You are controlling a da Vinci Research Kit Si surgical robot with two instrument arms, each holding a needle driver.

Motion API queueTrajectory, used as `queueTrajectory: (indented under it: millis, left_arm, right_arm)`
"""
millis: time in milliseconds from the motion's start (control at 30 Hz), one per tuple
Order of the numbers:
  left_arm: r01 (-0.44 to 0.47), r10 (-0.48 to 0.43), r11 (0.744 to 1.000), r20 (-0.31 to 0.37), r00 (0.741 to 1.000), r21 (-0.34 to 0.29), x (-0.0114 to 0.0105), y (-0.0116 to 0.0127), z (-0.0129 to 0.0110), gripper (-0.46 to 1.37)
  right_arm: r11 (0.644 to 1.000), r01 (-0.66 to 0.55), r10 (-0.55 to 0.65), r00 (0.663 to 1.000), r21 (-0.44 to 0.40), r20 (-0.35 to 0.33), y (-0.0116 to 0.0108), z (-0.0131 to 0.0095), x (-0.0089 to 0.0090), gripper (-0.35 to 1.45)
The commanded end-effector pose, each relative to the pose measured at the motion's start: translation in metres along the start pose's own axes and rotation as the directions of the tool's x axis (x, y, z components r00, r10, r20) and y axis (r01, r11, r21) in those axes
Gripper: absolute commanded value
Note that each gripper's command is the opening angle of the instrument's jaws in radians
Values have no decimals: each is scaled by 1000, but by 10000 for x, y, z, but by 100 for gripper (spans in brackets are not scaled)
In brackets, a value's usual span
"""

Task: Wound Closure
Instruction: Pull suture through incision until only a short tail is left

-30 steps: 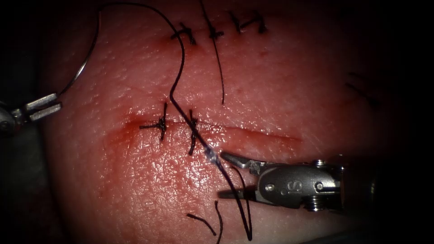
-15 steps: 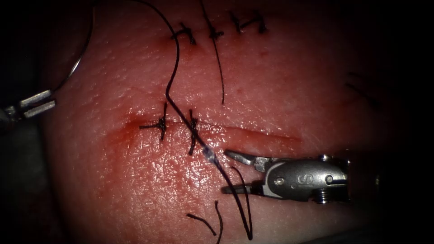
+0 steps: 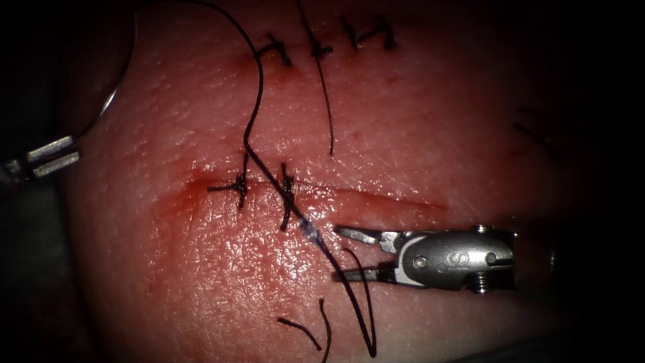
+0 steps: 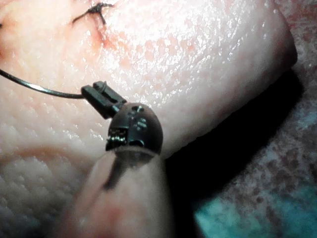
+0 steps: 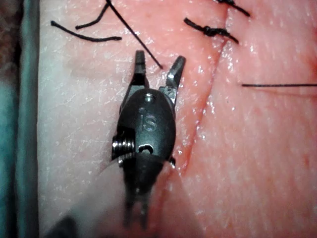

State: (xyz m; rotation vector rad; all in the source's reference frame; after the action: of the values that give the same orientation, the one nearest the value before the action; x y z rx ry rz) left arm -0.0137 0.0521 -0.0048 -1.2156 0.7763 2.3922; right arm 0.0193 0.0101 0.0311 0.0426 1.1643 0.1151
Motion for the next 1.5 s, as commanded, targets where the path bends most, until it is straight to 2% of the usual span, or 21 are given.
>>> queueTrajectory:
  millis: [33,100,267,367,600,867,1133,1500]
  left_arm:
    - [0,0,1000,1,1000,-1,1,0,1,-35]
    - [0,0,1000,1,1000,0,1,1,1,-35]
    - [-1,1,1000,1,1000,2,1,3,2,-35]
    - [-2,2,1000,1,1000,3,1,4,1,-35]
    - [-7,7,1000,-2,1000,1,2,5,6,-35]
    - [1,-1,1000,-6,1000,1,1,9,17,-35]
    - [0,0,1000,-5,1000,1,3,8,14,-35]
    - [6,-6,1000,-13,1000,-3,4,8,12,-35]
  right_arm:
    - [1000,-9,9,1000,-1,1,0,0,0,8]
    - [1000,-15,15,1000,8,-4,0,2,0,-35]
    - [998,-54,55,998,35,-25,4,7,3,-35]
    - [998,-66,66,998,17,-13,4,7,3,-35]
    - [997,-58,58,998,51,-7,-10,-3,10,-35]
    - [989,-36,30,999,147,43,-48,-10,36,-35]
    - [972,-6,-7,998,234,56,-88,-13,61,-35]
    - [923,1,-32,997,384,76,-143,-8,76,-35]
